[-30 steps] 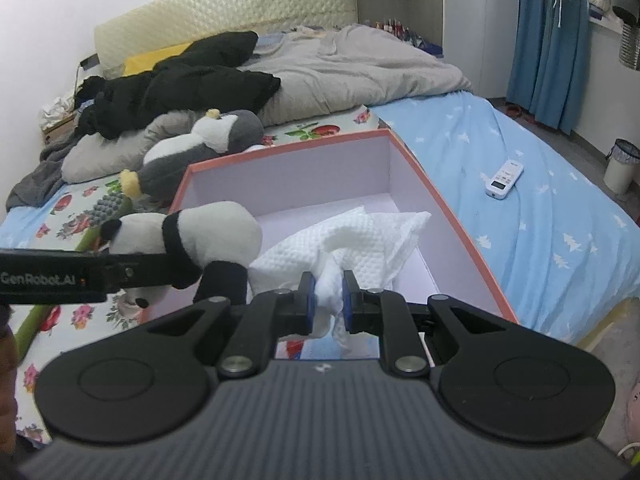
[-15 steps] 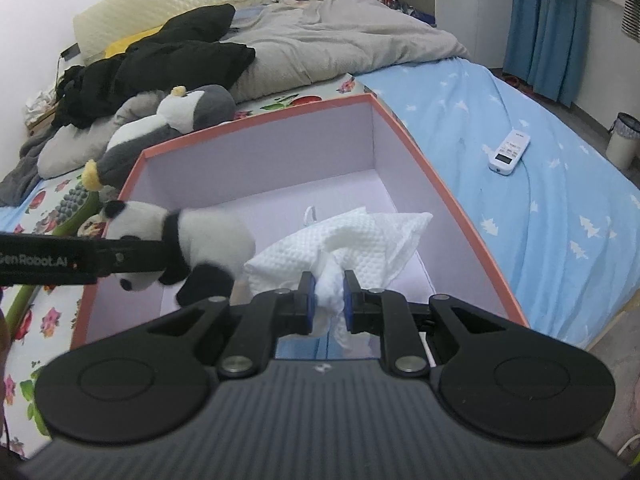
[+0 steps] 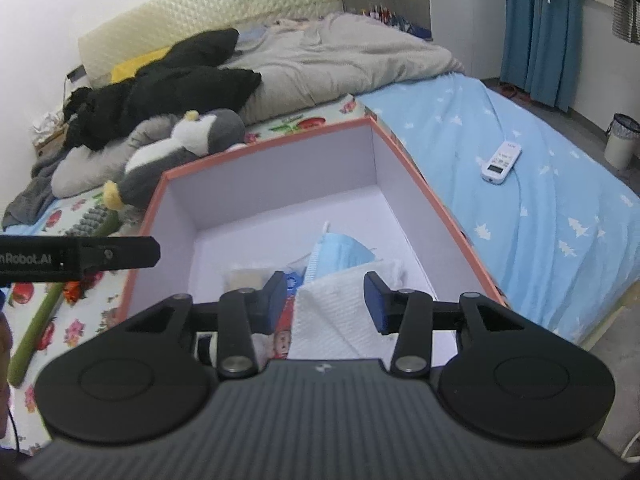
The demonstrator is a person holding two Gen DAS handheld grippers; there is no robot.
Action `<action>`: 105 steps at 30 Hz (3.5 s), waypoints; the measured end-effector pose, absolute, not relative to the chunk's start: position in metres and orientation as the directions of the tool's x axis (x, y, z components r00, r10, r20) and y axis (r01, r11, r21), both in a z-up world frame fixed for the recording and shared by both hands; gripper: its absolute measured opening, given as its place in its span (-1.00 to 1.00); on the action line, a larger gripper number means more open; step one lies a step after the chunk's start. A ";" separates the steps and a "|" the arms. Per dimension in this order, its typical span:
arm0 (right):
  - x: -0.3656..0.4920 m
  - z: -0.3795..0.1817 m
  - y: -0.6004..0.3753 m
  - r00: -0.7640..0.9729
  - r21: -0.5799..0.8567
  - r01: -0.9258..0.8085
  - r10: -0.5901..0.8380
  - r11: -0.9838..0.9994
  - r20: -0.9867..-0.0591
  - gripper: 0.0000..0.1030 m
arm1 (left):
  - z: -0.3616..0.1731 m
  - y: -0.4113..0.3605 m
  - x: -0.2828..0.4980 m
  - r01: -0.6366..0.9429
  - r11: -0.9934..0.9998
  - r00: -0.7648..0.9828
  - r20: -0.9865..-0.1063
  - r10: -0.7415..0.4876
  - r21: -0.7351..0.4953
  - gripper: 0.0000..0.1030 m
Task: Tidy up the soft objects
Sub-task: 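Open both grippers to drop the panda and tissue into the box, then withdraw both open grippers from the box toward the red packets on the bed, then grasp the red foil tea packet with the left gripper while the right gripper grasps the red-gold candy packet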
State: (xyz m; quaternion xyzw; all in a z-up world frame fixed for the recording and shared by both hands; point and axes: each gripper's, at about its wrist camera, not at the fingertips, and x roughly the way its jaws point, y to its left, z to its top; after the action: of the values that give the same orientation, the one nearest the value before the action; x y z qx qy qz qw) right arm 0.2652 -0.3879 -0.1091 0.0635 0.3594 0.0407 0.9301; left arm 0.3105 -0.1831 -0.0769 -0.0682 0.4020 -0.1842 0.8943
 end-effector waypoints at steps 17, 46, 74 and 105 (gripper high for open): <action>0.177 -0.059 -0.355 0.810 0.161 -0.102 0.176 0.982 -0.559 -0.12 | -0.010 -0.143 0.189 0.303 0.914 0.710 -0.576 -0.406 -0.271 0.31; 0.114 -0.047 -0.286 0.756 0.170 -0.312 0.352 0.935 -0.551 -0.12 | 0.006 -0.047 0.070 0.114 0.956 0.801 -0.544 -0.249 -0.271 0.31; 0.151 -0.074 -0.192 0.664 0.158 -0.452 0.450 0.878 -0.598 -0.12 | -0.043 0.053 0.081 -0.072 0.947 0.815 -0.565 -0.125 -0.312 0.52; 0.349 -0.164 -0.111 0.592 0.271 -0.352 0.437 0.896 -0.677 -0.12 | -0.194 0.102 0.280 -0.084 0.985 0.741 -0.670 -0.039 -0.151 0.52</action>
State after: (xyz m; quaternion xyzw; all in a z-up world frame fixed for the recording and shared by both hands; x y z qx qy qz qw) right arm 0.3494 -0.1109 -0.1644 0.0543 0.3936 0.2216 0.8905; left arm 0.2797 0.1017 -0.1940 -0.0859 0.3596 0.0120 0.9291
